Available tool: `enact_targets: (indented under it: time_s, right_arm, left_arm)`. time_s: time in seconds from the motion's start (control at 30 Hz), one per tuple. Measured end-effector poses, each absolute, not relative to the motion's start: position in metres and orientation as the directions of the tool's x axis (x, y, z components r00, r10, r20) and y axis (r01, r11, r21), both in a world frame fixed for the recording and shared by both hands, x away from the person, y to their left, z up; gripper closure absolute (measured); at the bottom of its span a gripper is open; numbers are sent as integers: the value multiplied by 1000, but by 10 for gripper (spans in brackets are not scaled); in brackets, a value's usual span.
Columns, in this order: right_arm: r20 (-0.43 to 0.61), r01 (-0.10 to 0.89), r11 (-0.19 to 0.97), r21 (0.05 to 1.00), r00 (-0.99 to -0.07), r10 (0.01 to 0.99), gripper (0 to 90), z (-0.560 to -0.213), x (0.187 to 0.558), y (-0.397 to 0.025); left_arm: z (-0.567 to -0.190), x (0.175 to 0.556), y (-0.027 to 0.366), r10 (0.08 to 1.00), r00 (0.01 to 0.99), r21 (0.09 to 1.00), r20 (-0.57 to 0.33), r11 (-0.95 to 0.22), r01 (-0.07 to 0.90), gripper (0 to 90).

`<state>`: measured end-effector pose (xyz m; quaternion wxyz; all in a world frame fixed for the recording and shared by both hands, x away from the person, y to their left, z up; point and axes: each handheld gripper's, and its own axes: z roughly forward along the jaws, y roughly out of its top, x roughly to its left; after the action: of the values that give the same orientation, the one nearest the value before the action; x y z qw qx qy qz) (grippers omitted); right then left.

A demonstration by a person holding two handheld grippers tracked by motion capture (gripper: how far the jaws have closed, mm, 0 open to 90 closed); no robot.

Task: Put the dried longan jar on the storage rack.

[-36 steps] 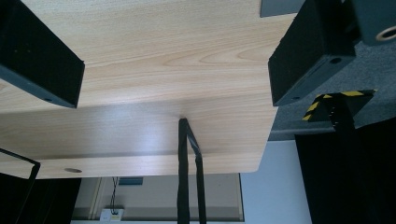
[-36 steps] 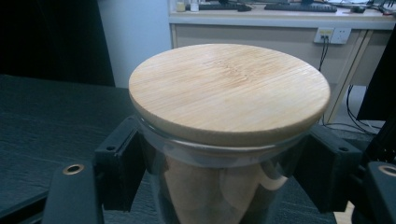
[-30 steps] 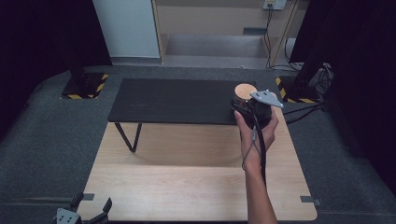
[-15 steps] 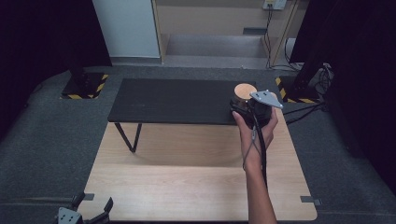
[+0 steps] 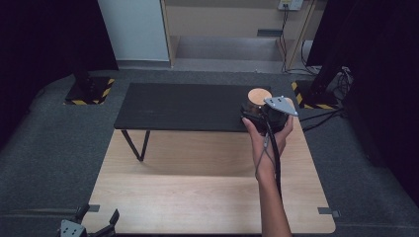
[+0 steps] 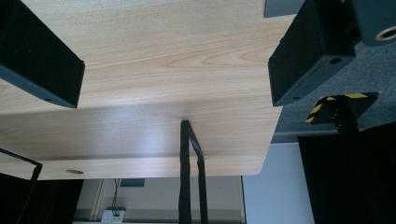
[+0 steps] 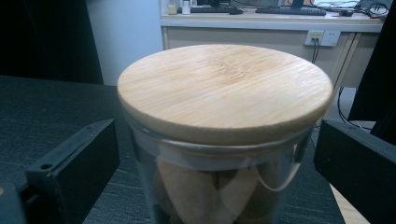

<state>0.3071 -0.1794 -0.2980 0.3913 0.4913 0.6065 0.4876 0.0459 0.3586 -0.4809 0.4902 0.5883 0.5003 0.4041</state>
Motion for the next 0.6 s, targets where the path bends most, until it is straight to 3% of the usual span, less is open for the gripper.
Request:
enact_targets:
  time_s: [0.6]
  right_arm:
    - [20, 214, 23, 976, -197, 980, 5, -294, 306, -181]
  left_arm:
    - [-482, 44, 361, 985, 170, 982, -17, -15, 189, 23]
